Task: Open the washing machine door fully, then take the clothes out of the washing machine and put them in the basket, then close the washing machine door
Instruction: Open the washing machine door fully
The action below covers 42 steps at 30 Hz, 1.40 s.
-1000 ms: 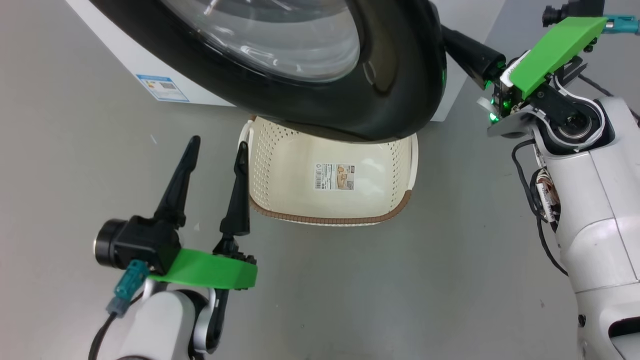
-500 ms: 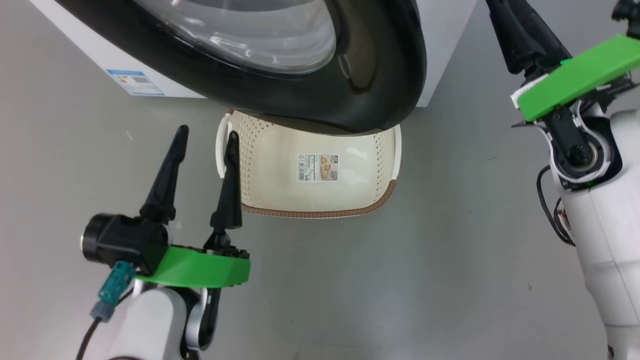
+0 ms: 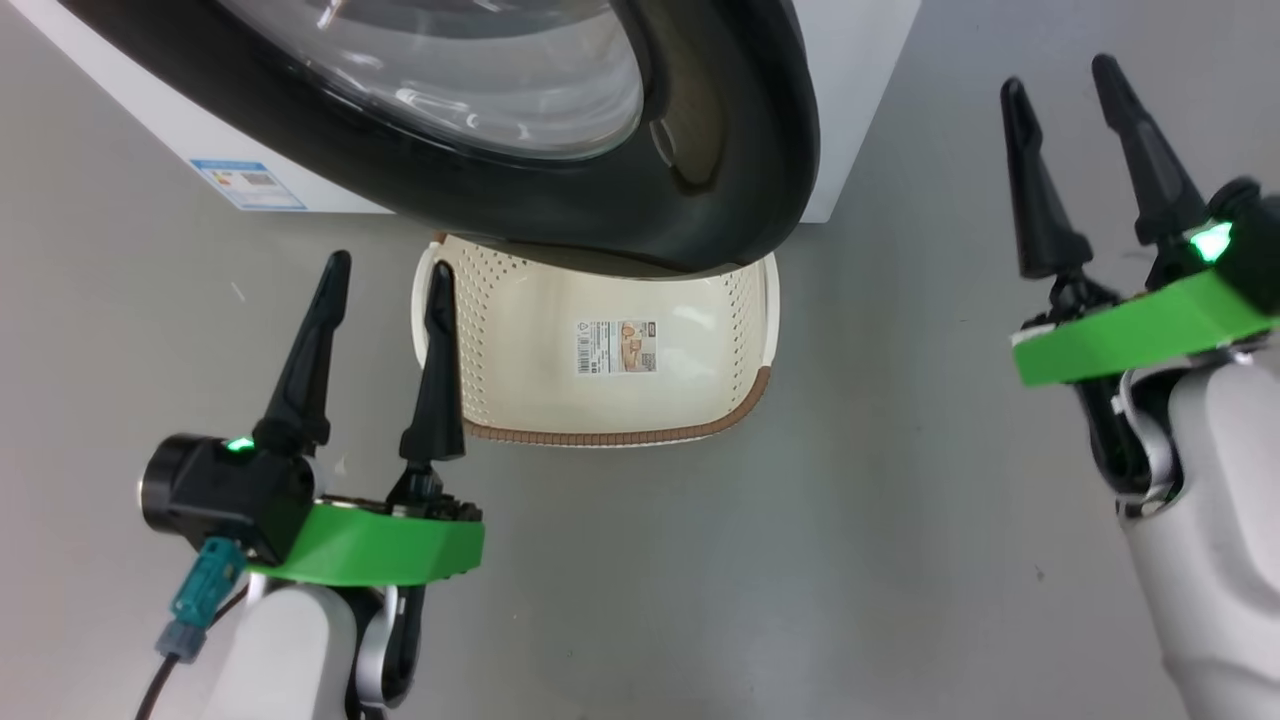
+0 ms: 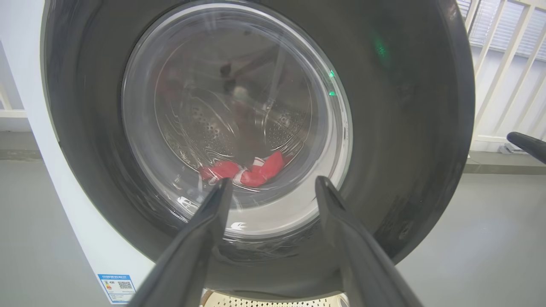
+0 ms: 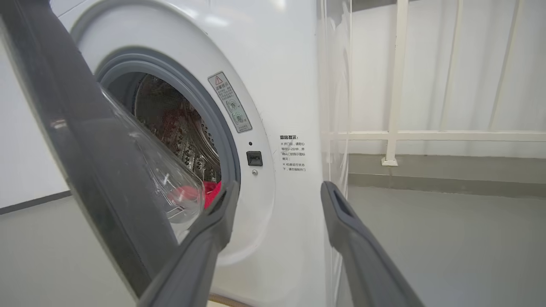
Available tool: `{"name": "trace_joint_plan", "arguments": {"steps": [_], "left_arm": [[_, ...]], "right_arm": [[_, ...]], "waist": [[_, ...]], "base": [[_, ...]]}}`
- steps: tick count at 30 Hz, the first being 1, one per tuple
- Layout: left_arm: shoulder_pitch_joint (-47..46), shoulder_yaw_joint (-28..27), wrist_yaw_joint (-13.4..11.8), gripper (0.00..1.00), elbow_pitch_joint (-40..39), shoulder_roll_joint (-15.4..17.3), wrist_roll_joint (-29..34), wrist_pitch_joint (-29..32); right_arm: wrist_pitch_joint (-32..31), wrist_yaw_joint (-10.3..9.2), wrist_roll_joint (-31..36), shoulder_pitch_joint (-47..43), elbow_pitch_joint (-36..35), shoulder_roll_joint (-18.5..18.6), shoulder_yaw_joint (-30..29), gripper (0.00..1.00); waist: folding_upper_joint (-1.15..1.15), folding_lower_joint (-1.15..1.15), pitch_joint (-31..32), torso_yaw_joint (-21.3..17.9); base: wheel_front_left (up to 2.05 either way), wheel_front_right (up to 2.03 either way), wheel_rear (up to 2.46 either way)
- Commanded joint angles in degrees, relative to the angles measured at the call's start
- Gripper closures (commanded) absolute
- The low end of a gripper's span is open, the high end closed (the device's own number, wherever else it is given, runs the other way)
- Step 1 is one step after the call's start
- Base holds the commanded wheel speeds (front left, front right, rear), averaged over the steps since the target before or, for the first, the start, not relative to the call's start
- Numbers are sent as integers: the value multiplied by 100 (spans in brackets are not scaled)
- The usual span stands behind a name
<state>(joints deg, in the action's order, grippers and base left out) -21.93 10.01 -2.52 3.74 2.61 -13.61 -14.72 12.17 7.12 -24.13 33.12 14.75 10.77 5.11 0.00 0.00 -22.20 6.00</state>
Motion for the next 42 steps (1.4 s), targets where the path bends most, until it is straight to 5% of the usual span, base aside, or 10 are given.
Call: {"name": "trace_joint_plan", "arguments": {"steps": [1,15,42], "left_arm": [[98,-203,30,0,-188,103,81,-28],[377,-290,131,0,-343,79,150,-28],[636,-402,175,0,-534,61,344,-28]], "right_arm": [[61,36,183,-186,-254,-119,32,0],[212,36,1471,-1496,-1005,-659,-484,0],[282,36,1386,-2103,-1329,-789,-443,0]], "waist": [[0,0,21,-22],[0,0,145,-71],[0,0,87,-211]], "base": [[0,0,0],[0,0,0],[0,0,0]]}}
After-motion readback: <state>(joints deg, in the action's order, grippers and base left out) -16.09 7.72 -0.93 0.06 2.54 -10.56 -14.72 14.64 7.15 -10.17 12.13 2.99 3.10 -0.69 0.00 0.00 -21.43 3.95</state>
